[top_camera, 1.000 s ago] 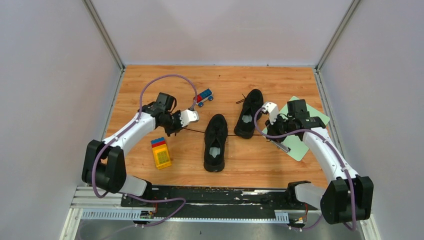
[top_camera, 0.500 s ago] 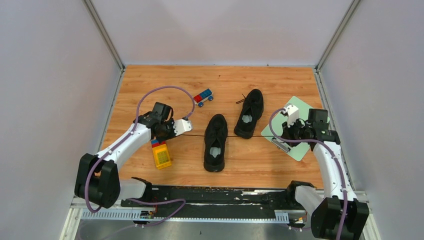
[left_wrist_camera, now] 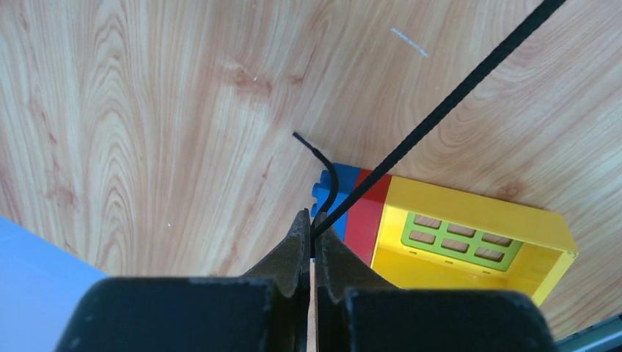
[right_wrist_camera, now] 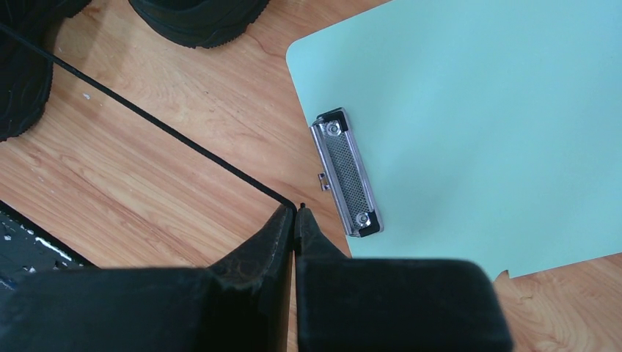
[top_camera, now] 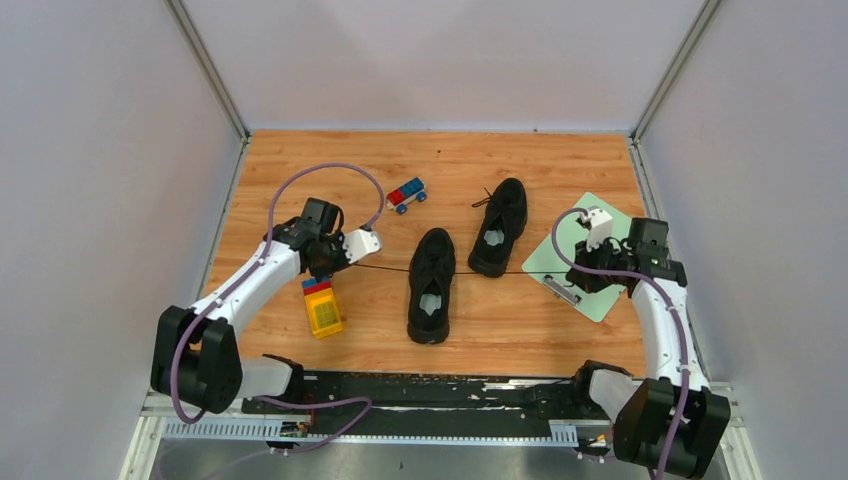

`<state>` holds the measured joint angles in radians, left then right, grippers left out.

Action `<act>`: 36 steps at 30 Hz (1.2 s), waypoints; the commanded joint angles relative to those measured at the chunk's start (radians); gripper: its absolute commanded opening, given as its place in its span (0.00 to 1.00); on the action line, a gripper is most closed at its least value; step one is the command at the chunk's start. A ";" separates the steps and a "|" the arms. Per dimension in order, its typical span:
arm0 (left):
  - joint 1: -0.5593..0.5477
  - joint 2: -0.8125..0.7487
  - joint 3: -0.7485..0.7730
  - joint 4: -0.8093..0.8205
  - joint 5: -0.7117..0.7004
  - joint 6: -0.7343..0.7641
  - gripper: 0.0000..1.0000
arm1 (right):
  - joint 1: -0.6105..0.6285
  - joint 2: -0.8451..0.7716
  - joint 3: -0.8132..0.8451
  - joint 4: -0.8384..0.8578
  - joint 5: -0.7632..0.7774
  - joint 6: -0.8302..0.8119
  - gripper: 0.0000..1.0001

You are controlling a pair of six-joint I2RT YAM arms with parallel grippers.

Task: Tie the shoes
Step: Tie the shoelace on the shoe.

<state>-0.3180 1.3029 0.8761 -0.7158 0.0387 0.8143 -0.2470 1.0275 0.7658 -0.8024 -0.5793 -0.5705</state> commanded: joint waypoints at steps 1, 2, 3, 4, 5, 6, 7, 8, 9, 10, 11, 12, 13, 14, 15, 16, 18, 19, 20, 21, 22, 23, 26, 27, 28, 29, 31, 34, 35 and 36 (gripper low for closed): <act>0.046 -0.055 -0.022 -0.042 -0.076 -0.001 0.00 | -0.025 -0.012 -0.014 0.072 0.057 0.006 0.00; 0.048 -0.069 -0.023 -0.050 -0.067 -0.005 0.00 | -0.025 -0.011 -0.019 0.081 0.068 0.015 0.00; 0.048 -0.076 -0.020 -0.074 -0.050 -0.012 0.00 | -0.025 -0.012 -0.020 0.084 0.071 0.018 0.00; 0.047 -0.089 -0.015 -0.086 -0.026 -0.037 0.00 | -0.025 -0.017 -0.020 0.084 0.067 0.020 0.00; 0.047 -0.096 0.001 -0.113 0.029 -0.047 0.00 | -0.023 -0.026 -0.022 0.083 0.055 0.019 0.00; 0.046 -0.110 0.009 -0.123 0.057 -0.067 0.00 | -0.023 -0.038 -0.024 0.084 0.040 0.018 0.00; 0.041 -0.116 0.026 -0.139 0.111 -0.076 0.00 | -0.022 -0.048 -0.026 0.085 0.026 0.024 0.00; 0.037 -0.125 0.035 -0.145 0.164 -0.089 0.00 | -0.021 -0.057 -0.025 0.085 0.011 0.036 0.00; 0.024 -0.127 0.055 -0.154 0.185 -0.097 0.00 | -0.021 -0.064 -0.023 0.087 0.001 0.050 0.00; 0.017 -0.125 0.066 -0.156 0.225 -0.116 0.00 | -0.020 -0.067 -0.018 0.085 -0.013 0.068 0.00; 0.003 -0.120 0.093 -0.170 0.250 -0.133 0.00 | -0.020 -0.069 -0.009 0.076 -0.042 0.073 0.00; -0.002 -0.105 0.109 -0.178 0.311 -0.144 0.00 | -0.017 -0.072 0.001 0.062 -0.075 0.070 0.00; -0.009 -0.095 0.139 -0.193 0.340 -0.168 0.00 | -0.011 -0.077 0.010 0.049 -0.102 0.069 0.00; -0.011 -0.078 0.151 -0.199 0.415 -0.176 0.00 | -0.007 -0.084 0.023 0.033 -0.136 0.058 0.03; -0.015 -0.068 0.170 -0.212 0.461 -0.182 0.00 | -0.002 -0.091 0.038 0.007 -0.176 0.038 0.12; -0.016 -0.054 0.174 -0.217 0.537 -0.183 0.00 | 0.003 -0.103 0.052 -0.011 -0.209 0.024 0.23; -0.033 -0.029 0.179 -0.218 0.603 -0.189 0.00 | 0.008 -0.137 0.088 -0.022 -0.260 0.009 0.35; -0.050 -0.022 0.181 -0.218 0.617 -0.186 0.00 | 0.009 -0.156 0.110 -0.024 -0.285 0.006 0.43; -0.058 -0.007 0.182 -0.216 0.643 -0.183 0.00 | 0.011 -0.171 0.139 -0.021 -0.312 0.002 0.51; -0.071 0.000 0.182 -0.210 0.654 -0.182 0.00 | 0.014 -0.181 0.165 -0.014 -0.345 -0.002 0.58; -0.074 0.014 0.182 -0.193 0.677 -0.188 0.00 | 0.023 -0.185 0.197 -0.002 -0.395 -0.006 0.64; -0.078 0.021 0.182 -0.184 0.687 -0.207 0.00 | 0.039 -0.175 0.227 0.007 -0.429 -0.012 0.67; -0.079 0.051 0.184 -0.115 0.737 -0.272 0.00 | 0.208 -0.095 0.323 0.015 -0.409 -0.037 0.69; -0.078 0.060 0.184 -0.100 0.742 -0.311 0.00 | 0.307 -0.057 0.356 0.013 -0.370 -0.056 0.69; -0.078 0.063 0.188 -0.080 0.743 -0.327 0.00 | 0.397 -0.022 0.384 0.012 -0.326 -0.093 0.68; -0.079 0.068 0.194 -0.066 0.730 -0.356 0.00 | 0.508 0.032 0.416 0.016 -0.281 -0.122 0.66; -0.078 0.062 0.206 -0.056 0.699 -0.390 0.00 | 0.652 0.135 0.459 0.051 -0.225 -0.158 0.62; -0.078 0.051 0.226 -0.051 0.630 -0.413 0.00 | 0.791 0.275 0.520 0.066 -0.160 -0.212 0.50; -0.076 0.047 0.229 -0.049 0.612 -0.434 0.00 | 0.836 0.322 0.538 0.066 -0.126 -0.232 0.46; -0.069 0.046 0.238 -0.050 0.587 -0.453 0.00 | 0.883 0.365 0.555 0.072 -0.088 -0.247 0.43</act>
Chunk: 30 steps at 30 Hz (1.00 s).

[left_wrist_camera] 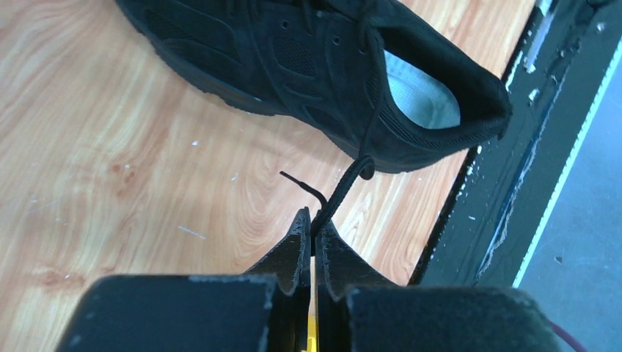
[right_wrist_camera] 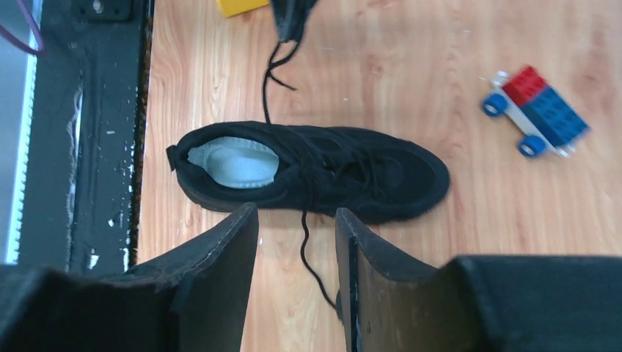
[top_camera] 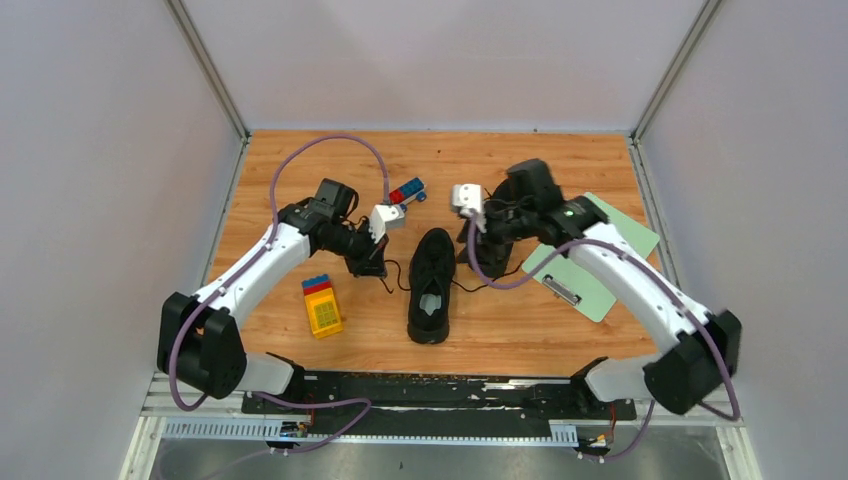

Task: Tie the shoes
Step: Tie the shoelace on the shoe.

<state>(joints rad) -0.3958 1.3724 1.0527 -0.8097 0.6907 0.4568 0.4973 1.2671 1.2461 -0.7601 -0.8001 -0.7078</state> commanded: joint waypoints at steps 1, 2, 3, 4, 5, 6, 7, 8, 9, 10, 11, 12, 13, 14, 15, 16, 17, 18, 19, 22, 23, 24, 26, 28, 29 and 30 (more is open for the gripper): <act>0.015 -0.030 0.066 0.047 -0.081 -0.108 0.00 | 0.195 0.171 0.094 0.049 0.181 -0.111 0.42; 0.031 -0.034 0.070 0.054 -0.084 -0.132 0.00 | 0.225 0.214 0.105 0.066 0.221 -0.105 0.41; 0.040 -0.044 0.071 0.057 -0.085 -0.142 0.00 | 0.253 0.247 0.120 0.081 0.245 -0.093 0.41; 0.058 -0.050 0.073 0.063 -0.085 -0.163 0.00 | 0.273 0.280 0.132 0.094 0.261 -0.086 0.40; 0.066 -0.062 0.076 0.064 -0.086 -0.172 0.00 | 0.295 0.305 0.137 0.112 0.278 -0.077 0.39; 0.076 -0.067 0.079 0.062 -0.084 -0.182 0.00 | 0.315 0.322 0.139 0.129 0.291 -0.072 0.39; 0.078 -0.075 0.084 0.055 -0.080 -0.183 0.00 | 0.332 0.335 0.138 0.142 0.298 -0.072 0.39; 0.080 -0.078 0.086 0.051 -0.075 -0.184 0.00 | 0.351 0.344 0.135 0.158 0.309 -0.071 0.39; 0.080 -0.082 0.086 0.044 -0.066 -0.183 0.00 | 0.367 0.353 0.128 0.176 0.322 -0.071 0.38; 0.080 -0.084 0.085 0.043 -0.064 -0.184 0.00 | 0.384 0.359 0.123 0.192 0.336 -0.067 0.38; 0.080 -0.088 0.080 0.042 -0.062 -0.184 0.00 | 0.396 0.366 0.121 0.201 0.347 -0.062 0.38; 0.080 -0.091 0.078 0.044 -0.062 -0.185 0.00 | 0.407 0.374 0.121 0.208 0.358 -0.057 0.37; 0.080 -0.095 0.074 0.046 -0.063 -0.185 0.00 | 0.417 0.380 0.119 0.219 0.373 -0.047 0.36; 0.080 -0.100 0.072 0.047 -0.062 -0.184 0.00 | 0.422 0.385 0.118 0.228 0.390 -0.036 0.35; 0.080 -0.101 0.071 0.046 -0.063 -0.185 0.00 | 0.426 0.388 0.116 0.236 0.398 -0.029 0.34; 0.081 -0.105 0.071 0.046 -0.063 -0.183 0.00 | 0.429 0.392 0.116 0.244 0.407 -0.021 0.34; 0.080 -0.107 0.069 0.046 -0.065 -0.183 0.00 | 0.430 0.395 0.116 0.252 0.417 -0.013 0.33; 0.080 -0.111 0.069 0.046 -0.065 -0.184 0.00 | 0.431 0.400 0.116 0.260 0.425 -0.004 0.33; 0.081 -0.112 0.067 0.045 -0.066 -0.183 0.00 | 0.431 0.404 0.117 0.267 0.429 0.004 0.33; 0.081 -0.120 0.064 0.044 -0.068 -0.181 0.00 | 0.433 0.413 0.122 0.298 0.462 0.037 0.33; 0.081 -0.121 0.061 0.044 -0.067 -0.181 0.00 | 0.433 0.416 0.125 0.310 0.473 0.052 0.33; 0.081 -0.125 0.059 0.044 -0.067 -0.181 0.00 | 0.433 0.421 0.130 0.317 0.483 0.061 0.33; 0.081 -0.130 0.054 0.044 -0.068 -0.181 0.00 | 0.433 0.427 0.136 0.334 0.503 0.078 0.28; 0.081 -0.134 0.049 0.044 -0.069 -0.178 0.00 | 0.432 0.434 0.141 0.350 0.521 0.102 0.24; 0.081 -0.137 0.047 0.044 -0.070 -0.179 0.00 | 0.433 0.434 0.143 0.353 0.522 0.107 0.21; 0.082 -0.139 0.045 0.044 -0.070 -0.178 0.00 | 0.433 0.435 0.145 0.352 0.521 0.110 0.15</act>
<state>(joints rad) -0.3161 1.2751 1.0946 -0.7734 0.6151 0.2924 0.9264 1.6897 1.3380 -0.4797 -0.3202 -0.6552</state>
